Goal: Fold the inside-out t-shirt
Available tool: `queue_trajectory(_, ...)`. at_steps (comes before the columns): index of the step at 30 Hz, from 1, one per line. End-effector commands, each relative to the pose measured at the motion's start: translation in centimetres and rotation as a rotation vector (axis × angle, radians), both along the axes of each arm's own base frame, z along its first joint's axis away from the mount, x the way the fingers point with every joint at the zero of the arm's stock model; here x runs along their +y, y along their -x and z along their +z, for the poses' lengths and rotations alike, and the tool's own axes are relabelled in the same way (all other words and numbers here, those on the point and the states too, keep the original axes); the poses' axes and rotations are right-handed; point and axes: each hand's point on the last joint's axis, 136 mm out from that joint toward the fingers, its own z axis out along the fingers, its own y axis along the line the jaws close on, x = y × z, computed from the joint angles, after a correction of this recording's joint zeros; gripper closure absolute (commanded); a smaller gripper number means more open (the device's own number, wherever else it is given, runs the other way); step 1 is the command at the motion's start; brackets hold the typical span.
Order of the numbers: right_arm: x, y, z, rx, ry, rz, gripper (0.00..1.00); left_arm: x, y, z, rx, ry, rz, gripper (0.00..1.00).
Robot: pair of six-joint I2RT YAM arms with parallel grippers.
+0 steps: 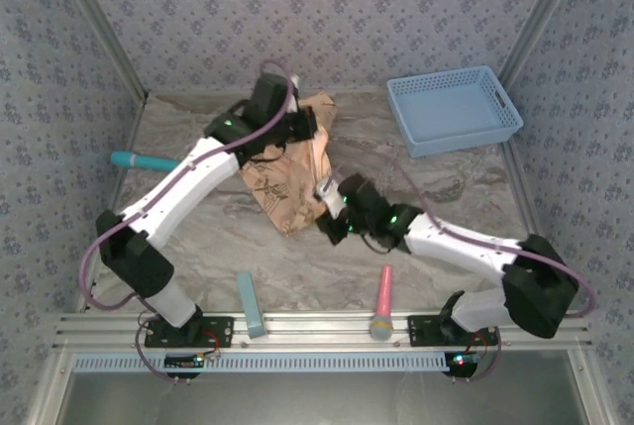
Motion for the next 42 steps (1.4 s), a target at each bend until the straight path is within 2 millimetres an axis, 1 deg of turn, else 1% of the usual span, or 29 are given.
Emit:
queue_trajectory(1, -4.6, -1.6, 6.2, -0.150, 0.138, -0.025, 1.00, 4.3, 0.4, 11.1, -0.265, 0.082, 0.151, 1.00)
queue_trajectory(3, -6.4, -3.1, 11.1, -0.285, 0.160, -0.098, 1.00, 5.5, 1.0, 14.9, -0.362, 0.104, 0.173, 1.00)
queue_trajectory(4, -7.0, -3.5, 13.9, -0.351, 0.160, -0.119, 1.00, 5.9, 1.3, 16.2, -0.389, 0.115, 0.182, 1.00)
queue_trajectory(5, -7.8, -4.0, 16.1, -0.405, 0.170, -0.155, 1.00, 6.4, 1.7, 17.6, -0.413, 0.136, 0.191, 1.00)
queue_trajectory(6, -8.6, -4.1, 18.3, -0.451, 0.167, -0.181, 1.00, 6.6, 2.2, 18.6, -0.428, 0.158, 0.190, 1.00)
queue_trajectory(7, -9.2, -4.1, 20.1, -0.491, 0.160, -0.201, 1.00, 6.7, 2.7, 20.0, -0.450, 0.193, 0.184, 1.00)
queue_trajectory(9, -10.5, -3.8, 23.8, -0.582, 0.142, -0.245, 1.00, 6.6, 3.9, 21.4, -0.456, 0.254, 0.177, 1.00)
queue_trajectory(12, -12.6, -2.8, 28.2, -0.693, 0.111, -0.307, 1.00, 6.1, 5.8, 22.3, -0.498, 0.261, 0.195, 1.00)
queue_trajectory(14, -13.9, -2.1, 30.0, -0.740, 0.110, -0.339, 1.00, 6.3, 6.7, 22.9, -0.519, 0.259, 0.209, 1.00)
queue_trajectory(15, -14.5, -1.9, 31.0, -0.768, 0.108, -0.359, 1.00, 6.1, 6.7, 22.2, -0.507, 0.249, 0.208, 1.00)
queue_trajectory(18, -15.6, -1.9, 33.1, -0.830, 0.118, -0.393, 1.00, 6.7, 6.7, 22.2, -0.513, 0.259, 0.237, 1.00)
queue_trajectory(20, -15.8, -2.5, 33.9, -0.859, 0.136, -0.403, 1.00, 7.3, 6.4, 22.4, -0.530, 0.252, 0.280, 1.00)
queue_trajectory(21, -15.9, -3.2, 34.2, -0.868, 0.147, -0.417, 1.00, 7.8, 6.1, 22.5, -0.546, 0.247, 0.306, 1.00)
queue_trajectory(24, -16.0, -6.0, 34.9, -0.861, 0.139, -0.443, 1.00, 8.6, 4.9, 22.8, -0.598, 0.228, 0.377, 1.00)
queue_trajectory(25, -15.8, -7.6, 34.6, -0.839, 0.132, -0.446, 1.00, 8.9, 4.1, 22.8, -0.607, 0.221, 0.392, 1.00)
queue_trajectory(27, -15.7, -10.5, 34.5, -0.822, 0.112, -0.461, 1.00, 9.2, 2.4, 22.6, -0.613, 0.214, 0.410, 1.00)
queue_trajectory(29, -15.6, -14.1, 34.1, -0.808, 0.113, -0.487, 1.00, 9.3, 0.0, 22.7, -0.629, 0.196, 0.400, 1.00)
queue_trajectory(31, -15.8, -17.4, 34.2, -0.804, 0.112, -0.518, 1.00, 10.0, -2.0, 23.1, -0.620, 0.182, 0.426, 1.00)
queue_trajectory(32, -16.1, -18.6, 35.0, -0.812, 0.093, -0.540, 1.00, 9.9, -3.3, 23.0, -0.613, 0.176, 0.422, 1.00)
queue_trajectory(33, -16.3, -20.4, 34.4, -0.791, 0.096, -0.557, 1.00, 9.8, -4.3, 22.9, -0.610, 0.177, 0.416, 1.00)
queue_trajectory(35, -17.0, -22.7, 35.6, -0.782, 0.049, -0.604, 1.00, 9.7, -6.1, 22.8, -0.604, 0.210, 0.430, 1.00)
queue_trajectory(36, -17.5, -23.2, 36.4, -0.789, 0.034, -0.625, 1.00, 9.7, -6.8, 22.8, -0.603, 0.233, 0.435, 1.00)
queue_trajectory(37, -17.5, -24.2, 36.6, -0.789, 0.028, -0.633, 1.00, 9.8, -7.4, 23.0, -0.605, 0.259, 0.441, 1.00)
queue_trajectory(38, -17.7, -24.7, 37.3, -0.804, 0.024, -0.645, 1.00, 9.9, -8.0, 23.2, -0.602, 0.274, 0.452, 1.00)
queue_trajectory(40, -17.6, -25.1, 38.6, -0.836, 0.013, -0.655, 1.00, 10.4, -8.8, 23.5, -0.596, 0.281, 0.481, 1.00)
queue_trajectory(42, -17.5, -24.9, 40.0, -0.868, -0.009, -0.659, 1.00, 11.3, -9.1, 24.1, -0.594, 0.281, 0.520, 1.00)
